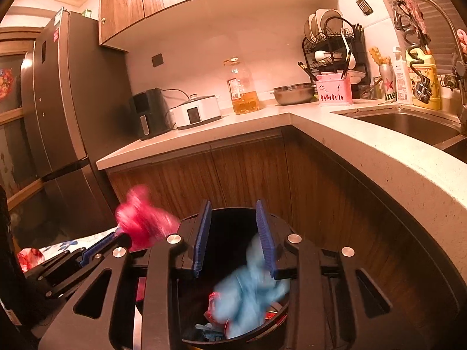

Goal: Collect trash
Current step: 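Open both tools to drop the pink bag and blue glove into the bin, then move both open tools back over the red-white bag on the table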

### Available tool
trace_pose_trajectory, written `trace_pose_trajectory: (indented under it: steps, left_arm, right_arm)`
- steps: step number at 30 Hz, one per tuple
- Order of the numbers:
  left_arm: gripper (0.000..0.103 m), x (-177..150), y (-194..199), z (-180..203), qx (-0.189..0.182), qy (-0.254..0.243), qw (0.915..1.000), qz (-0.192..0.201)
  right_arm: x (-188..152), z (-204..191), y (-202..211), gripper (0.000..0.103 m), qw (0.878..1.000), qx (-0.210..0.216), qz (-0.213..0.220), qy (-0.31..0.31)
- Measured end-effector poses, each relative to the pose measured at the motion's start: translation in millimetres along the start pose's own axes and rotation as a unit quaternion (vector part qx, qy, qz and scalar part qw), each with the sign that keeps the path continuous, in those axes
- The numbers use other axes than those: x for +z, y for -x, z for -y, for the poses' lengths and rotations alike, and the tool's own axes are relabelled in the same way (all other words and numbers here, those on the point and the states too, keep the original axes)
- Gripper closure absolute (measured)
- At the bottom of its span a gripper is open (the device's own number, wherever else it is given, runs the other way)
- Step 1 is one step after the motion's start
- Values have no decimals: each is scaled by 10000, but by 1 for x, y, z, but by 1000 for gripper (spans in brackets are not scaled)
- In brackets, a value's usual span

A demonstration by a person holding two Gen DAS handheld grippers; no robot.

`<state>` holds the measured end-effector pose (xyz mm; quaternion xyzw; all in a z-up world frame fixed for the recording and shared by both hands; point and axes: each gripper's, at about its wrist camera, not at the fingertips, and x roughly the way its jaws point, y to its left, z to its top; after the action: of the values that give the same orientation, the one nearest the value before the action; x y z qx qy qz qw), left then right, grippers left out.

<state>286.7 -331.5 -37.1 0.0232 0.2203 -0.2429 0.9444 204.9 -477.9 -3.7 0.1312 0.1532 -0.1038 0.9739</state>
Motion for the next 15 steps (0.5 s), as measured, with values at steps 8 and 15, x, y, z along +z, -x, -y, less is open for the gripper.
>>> trace_pose_trajectory:
  steps: [8, 15]
  left_arm:
    - [50, -7, 6, -11, 167, 191, 9997, -2]
    - [37, -16, 33, -28, 721, 239, 9970, 176]
  right_arm:
    - [-3, 3, 6, 54, 10000, -41, 30, -85]
    - [-8, -3, 15, 37, 9999, 13, 80, -135]
